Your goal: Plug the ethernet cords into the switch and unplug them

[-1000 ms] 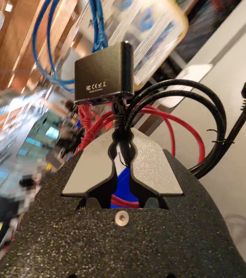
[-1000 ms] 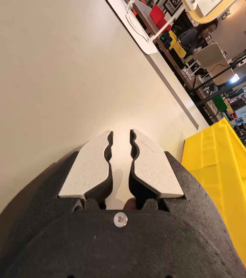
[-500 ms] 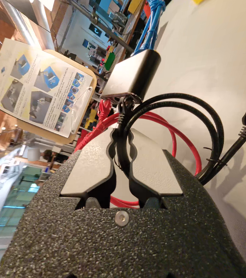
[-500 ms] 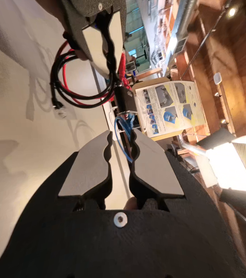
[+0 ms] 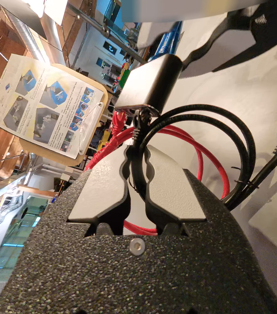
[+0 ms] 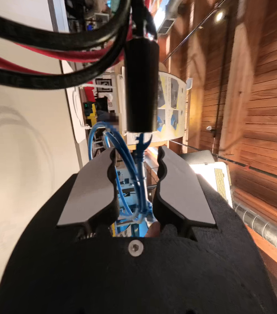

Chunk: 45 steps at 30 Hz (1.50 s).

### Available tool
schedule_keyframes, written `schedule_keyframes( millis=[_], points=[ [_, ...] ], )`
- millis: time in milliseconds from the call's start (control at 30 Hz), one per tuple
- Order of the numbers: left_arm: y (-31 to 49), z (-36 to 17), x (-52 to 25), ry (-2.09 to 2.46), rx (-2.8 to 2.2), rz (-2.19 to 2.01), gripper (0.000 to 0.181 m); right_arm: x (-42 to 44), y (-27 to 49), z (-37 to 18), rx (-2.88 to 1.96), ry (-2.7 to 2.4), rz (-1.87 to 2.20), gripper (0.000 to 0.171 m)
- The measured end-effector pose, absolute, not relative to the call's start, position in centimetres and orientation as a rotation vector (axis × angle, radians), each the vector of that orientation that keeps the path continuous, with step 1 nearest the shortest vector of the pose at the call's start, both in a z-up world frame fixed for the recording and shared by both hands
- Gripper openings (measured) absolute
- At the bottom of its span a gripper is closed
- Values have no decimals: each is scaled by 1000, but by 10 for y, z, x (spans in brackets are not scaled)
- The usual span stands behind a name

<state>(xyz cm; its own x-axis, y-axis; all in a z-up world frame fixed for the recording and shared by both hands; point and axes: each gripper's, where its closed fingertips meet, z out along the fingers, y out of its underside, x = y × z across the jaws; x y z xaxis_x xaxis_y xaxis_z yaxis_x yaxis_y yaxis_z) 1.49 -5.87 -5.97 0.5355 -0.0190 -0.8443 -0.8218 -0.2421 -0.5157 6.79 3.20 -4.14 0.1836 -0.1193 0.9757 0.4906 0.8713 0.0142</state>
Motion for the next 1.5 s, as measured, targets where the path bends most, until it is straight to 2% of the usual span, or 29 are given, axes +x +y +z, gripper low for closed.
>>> schedule_keyframes(
  millis=[167, 333, 433, 533, 667, 900, 1067, 1400, 1500],
  points=[
    [-58, -63, 27, 776, -1631, 843, 16, 74, 31, -50, -354, -1294, -445, 37],
    [-59, -76, 45, 910, -1612, 725, 19, 76, 34, -47, -380, -1283, -400, 13],
    [-72, -65, 70, 998, -1506, 545, 34, 79, 40, -45, -350, -1280, -407, 12],
    [-96, -23, 86, 936, -1337, 346, 42, 82, 42, -38, -304, -1257, -405, 13],
    [-111, 21, 59, 684, -1321, 164, 53, 86, 27, -27, -188, -1203, -412, 13],
    [-127, 42, 20, 487, -1347, -58, 66, 91, -18, -13, 26, -1123, -364, 13],
    [-139, 18, 35, 530, -1504, -474, 61, 94, -54, -14, 197, -1105, -318, 13],
    [-130, -44, 102, 710, -1810, -766, 72, 97, -108, -14, 379, -1068, -269, 13],
    [-131, -57, 122, 768, -1832, -863, 58, 96, -110, -15, 389, -1072, -266, 13]
  ],
)
